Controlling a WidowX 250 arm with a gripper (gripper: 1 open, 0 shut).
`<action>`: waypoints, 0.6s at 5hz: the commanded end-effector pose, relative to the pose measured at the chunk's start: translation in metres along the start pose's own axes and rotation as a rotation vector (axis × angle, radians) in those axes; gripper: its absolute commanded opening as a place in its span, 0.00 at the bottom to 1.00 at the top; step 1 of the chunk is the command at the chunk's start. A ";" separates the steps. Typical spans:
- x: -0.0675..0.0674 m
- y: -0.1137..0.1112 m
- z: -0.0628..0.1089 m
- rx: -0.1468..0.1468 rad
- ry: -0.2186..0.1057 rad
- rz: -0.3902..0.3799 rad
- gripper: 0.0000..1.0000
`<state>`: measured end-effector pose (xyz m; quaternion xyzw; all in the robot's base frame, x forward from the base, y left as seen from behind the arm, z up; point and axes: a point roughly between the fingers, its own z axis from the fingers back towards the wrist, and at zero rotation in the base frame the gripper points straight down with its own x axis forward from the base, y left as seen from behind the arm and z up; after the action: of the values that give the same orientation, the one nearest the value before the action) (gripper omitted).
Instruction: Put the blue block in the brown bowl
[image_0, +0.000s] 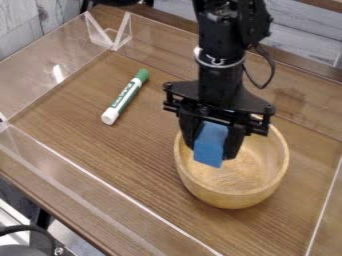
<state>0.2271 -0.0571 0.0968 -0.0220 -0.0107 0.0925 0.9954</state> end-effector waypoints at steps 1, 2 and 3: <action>0.010 -0.002 0.011 -0.013 -0.041 0.011 0.00; 0.011 -0.002 0.011 -0.008 -0.034 0.022 0.00; 0.013 -0.001 0.011 -0.006 -0.030 0.036 0.00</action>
<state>0.2298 -0.0558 0.0955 -0.0175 -0.0007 0.1085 0.9939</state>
